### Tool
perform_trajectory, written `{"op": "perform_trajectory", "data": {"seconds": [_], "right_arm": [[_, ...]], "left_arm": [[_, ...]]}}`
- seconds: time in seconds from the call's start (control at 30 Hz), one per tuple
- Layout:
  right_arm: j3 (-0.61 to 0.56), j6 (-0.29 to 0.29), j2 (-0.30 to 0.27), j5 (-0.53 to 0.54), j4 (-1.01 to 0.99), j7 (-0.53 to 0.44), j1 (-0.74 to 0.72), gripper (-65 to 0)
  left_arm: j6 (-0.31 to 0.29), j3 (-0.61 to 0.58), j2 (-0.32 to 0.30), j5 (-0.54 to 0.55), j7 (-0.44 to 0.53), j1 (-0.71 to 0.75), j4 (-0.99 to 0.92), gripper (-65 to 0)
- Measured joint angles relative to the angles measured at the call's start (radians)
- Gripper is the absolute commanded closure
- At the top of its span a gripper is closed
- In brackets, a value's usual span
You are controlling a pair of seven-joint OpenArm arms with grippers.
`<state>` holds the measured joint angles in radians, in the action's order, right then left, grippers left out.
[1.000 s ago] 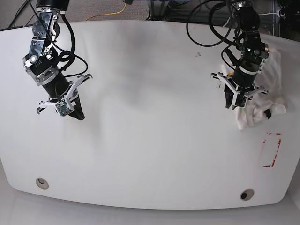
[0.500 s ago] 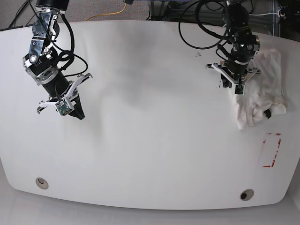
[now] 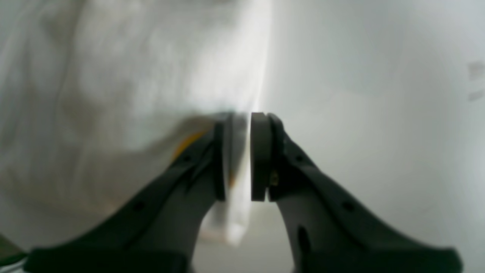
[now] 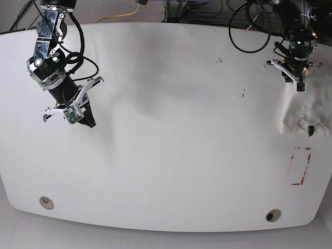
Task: Layout the t-shirt on the table in an organized manner, then fold the t-shirt properly
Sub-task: 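Grasp the folded white shirt with the left gripper and drag it aside, then push the shirt bundle to the table edge with the left gripper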
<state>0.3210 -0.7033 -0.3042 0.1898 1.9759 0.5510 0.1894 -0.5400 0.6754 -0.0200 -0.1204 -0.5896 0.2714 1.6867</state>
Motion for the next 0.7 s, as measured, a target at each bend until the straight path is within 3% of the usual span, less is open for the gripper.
{"op": "perform_trajectory", "data": {"seconds": [0.2,0.33,0.4,0.57,0.7], "right_arm": [[0.000,0.000,0.000,-0.002,0.009,0.002,0.003,-0.8],[0.000,-0.001,0.000,0.000,0.013,0.000,0.003,-0.8],[0.000,0.000,0.000,0.000,0.013,0.000,0.003,-0.8],[0.000,0.000,0.000,-0.002,0.013,0.000,0.003,-0.8],[0.001,0.002,0.028,-0.002,0.014,0.000,0.003,-0.8]], "left_arm": [[-0.095,0.105,-0.027,-0.006,-0.011,0.024,-0.017,-7.5],[-0.159,0.112,-0.029,-0.007,-0.014,0.052,0.013,-7.5],[-0.164,0.110,-0.019,-0.008,-0.017,0.058,0.048,-7.5],[-0.150,0.022,0.003,-0.017,-0.018,0.025,0.138,-7.6],[-0.173,-0.084,0.019,0.002,-0.018,-0.066,0.151,-7.9]]}}
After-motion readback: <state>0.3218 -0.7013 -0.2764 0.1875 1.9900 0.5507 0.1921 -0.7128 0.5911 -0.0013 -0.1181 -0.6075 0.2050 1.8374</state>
